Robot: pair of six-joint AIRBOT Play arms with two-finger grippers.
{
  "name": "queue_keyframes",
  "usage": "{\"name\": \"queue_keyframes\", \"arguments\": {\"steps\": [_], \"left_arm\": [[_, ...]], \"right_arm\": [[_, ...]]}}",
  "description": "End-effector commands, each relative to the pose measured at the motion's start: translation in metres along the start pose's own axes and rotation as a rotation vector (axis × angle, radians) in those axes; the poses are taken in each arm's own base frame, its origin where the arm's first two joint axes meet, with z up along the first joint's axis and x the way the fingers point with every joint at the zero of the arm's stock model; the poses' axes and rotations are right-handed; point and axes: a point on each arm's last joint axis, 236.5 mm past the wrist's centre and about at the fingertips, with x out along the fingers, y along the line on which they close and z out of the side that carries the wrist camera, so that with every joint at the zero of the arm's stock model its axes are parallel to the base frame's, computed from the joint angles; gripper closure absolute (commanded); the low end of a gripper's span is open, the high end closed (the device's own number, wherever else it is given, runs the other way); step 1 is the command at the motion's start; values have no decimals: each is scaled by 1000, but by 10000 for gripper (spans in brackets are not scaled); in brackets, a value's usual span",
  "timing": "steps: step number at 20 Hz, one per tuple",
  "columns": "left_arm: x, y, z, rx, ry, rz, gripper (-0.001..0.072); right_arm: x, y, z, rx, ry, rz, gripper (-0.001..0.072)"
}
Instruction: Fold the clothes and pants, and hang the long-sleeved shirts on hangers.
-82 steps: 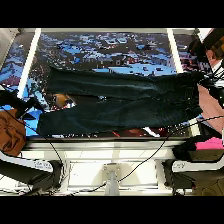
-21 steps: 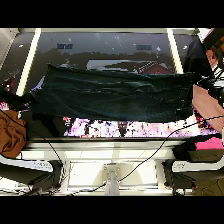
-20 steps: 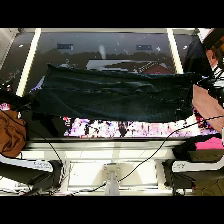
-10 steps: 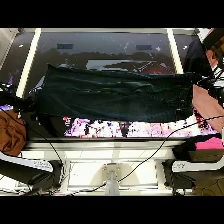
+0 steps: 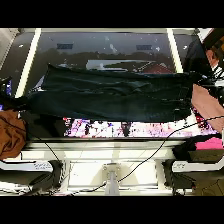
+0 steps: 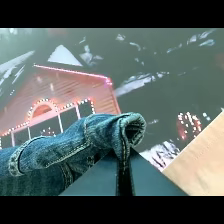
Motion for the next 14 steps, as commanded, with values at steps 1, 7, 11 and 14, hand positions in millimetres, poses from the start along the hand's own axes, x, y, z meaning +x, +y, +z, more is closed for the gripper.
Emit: {"name": "queue_keyframes", "arguments": {"steps": [1, 7, 11, 14], "left_arm": [[-19, 6, -43, 40, 140, 13, 682], [-14, -10, -65, 37, 257, -64, 681], [-11, -11, -65, 16, 263, -67, 681], [-6, -11, -66, -39, 280, -68, 680]], "right_arm": [[0, 0, 2, 0, -5, -2, 676], [0, -1, 2, -2, -6, -4, 675], [-1, 0, 0, -4, 1, 1, 243], [-15, 10, -3, -72, 44, 26, 241]]}}
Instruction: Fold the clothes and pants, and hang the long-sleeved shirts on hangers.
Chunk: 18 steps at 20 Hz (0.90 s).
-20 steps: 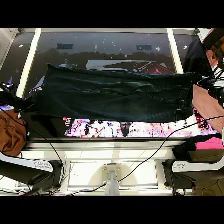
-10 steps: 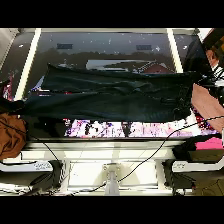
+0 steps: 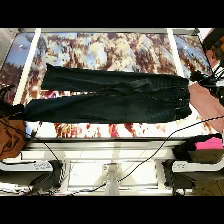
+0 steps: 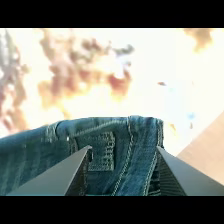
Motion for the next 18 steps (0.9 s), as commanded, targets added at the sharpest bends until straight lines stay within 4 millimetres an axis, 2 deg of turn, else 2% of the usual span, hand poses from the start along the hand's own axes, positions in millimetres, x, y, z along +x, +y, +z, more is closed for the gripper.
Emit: {"name": "queue_keyframes", "arguments": {"steps": [1, 2, 4, 5, 6, 9, 10, 11, 12, 13, 16, 18], "left_arm": [[4, -1, -1, -42, 17, -12, 680], [4, -2, 0, -38, 15, -15, 680], [4, -1, 1, -7, 10, -12, 680], [4, 0, 3, -8, 0, -7, 680], [4, 1, 5, -8, -8, -3, 680], [3, -6, 19, -7, -66, -34, 680], [3, -10, 24, -7, -87, -53, 680], [2, -15, 27, -5, -103, -71, 680], [1, -21, 31, 6, -118, -95, 680], [0, -26, 34, 9, -131, -116, 680], [0, -26, 34, 9, -132, -119, 680], [0, -26, 35, 8, -135, -117, 680]], "right_arm": [[-18, 7, -3, -94, 46, 14, 241], [-31, 6, 3, -131, 46, 2, 242], [-59, -10, 14, -131, 41, -38, 242], [-75, -20, 9, -101, 75, -49, 249], [-90, -29, -4, -70, 137, -48, 270], [-131, -41, -79, 50, 438, 23, 269], [-142, -40, -102, 91, 522, 51, 245], [-150, -39, -120, 117, 587, 74, 178], [-155, -37, -136, 141, 633, 88, 91], [-157, -35, -149, 159, 668, 100, 63], [-156, -28, -182, 203, 736, 115, 62], [-152, -31, -200, 260, 757, 84, 62]]}}
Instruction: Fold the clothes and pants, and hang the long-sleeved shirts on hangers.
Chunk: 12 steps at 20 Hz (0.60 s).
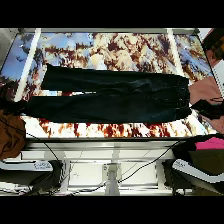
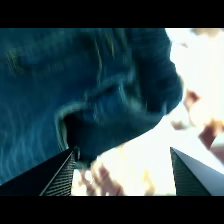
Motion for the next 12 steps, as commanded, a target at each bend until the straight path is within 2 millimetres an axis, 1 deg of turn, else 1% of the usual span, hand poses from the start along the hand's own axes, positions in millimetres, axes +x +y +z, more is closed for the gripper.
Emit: {"name": "queue_keyframes", "arguments": {"steps": [1, 4, 8, 10, 11, 12], "left_arm": [[0, -3, 4, 3, -16, -15, 680], [0, -4, 4, 3, -16, -15, 680], [0, -4, 4, 3, -16, -15, 680], [0, -4, 4, 3, -16, -15, 680], [0, -4, 4, 3, -16, -15, 680], [0, -4, 4, 3, -16, -15, 680]], "right_arm": [[22, -7, -27, 108, 66, 6, 63], [33, -18, -12, 222, 1, -18, 63], [46, -32, -1, 356, -34, -38, 68], [50, -34, 5, 408, -56, -31, 76], [51, -33, 7, 425, -62, -25, 106], [51, -32, 10, 432, -70, -17, 107]]}}
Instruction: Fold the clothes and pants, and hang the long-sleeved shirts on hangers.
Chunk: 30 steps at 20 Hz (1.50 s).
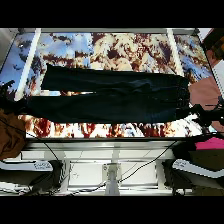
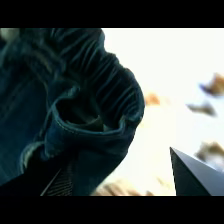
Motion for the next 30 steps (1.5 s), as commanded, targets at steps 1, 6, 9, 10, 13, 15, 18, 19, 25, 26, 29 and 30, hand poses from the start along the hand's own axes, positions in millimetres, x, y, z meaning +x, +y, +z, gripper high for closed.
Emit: {"name": "queue_keyframes", "arguments": {"steps": [1, 6, 9, 10, 13, 15, 18, 19, 25, 26, 29, 30], "left_arm": [[0, 0, 0, 0, 0, 0, 680], [0, 0, 0, -2, 0, 0, 680], [0, 0, 0, -2, -1, 0, 680], [0, 0, 0, -2, -1, 0, 680], [0, 0, 0, -3, -1, 0, 680], [0, 0, 0, -2, -1, 0, 680], [0, -12, 8, -32, -33, -49, 680], [-1, -17, 11, -39, -44, -72, 680], [-21, -26, 0, -25, -57, -78, 681], [-30, -22, 0, -30, -88, -54, 681], [-62, 5, -12, -142, -171, 56, 682], [-73, 11, -20, -185, -190, 78, 682]], "right_arm": [[4, 5, 11, 80, -39, 33, 107], [3, 22, 21, 92, -77, 106, 107], [3, 21, 23, 138, -87, 103, 181], [3, 21, 23, 142, -83, 104, 233], [4, 14, 15, 146, -53, 71, 402], [5, 5, 12, 167, -44, 34, 538], [6, 4, 17, 171, -71, 34, 676], [5, 5, 15, 166, -64, 36, 677], [-30, 17, -24, -86, 40, 25, 677], [-41, 9, -22, -107, -1, -22, 677], [-79, -7, -12, -94, -130, -99, 677], [-88, -9, -15, -82, -143, -104, 677]]}}
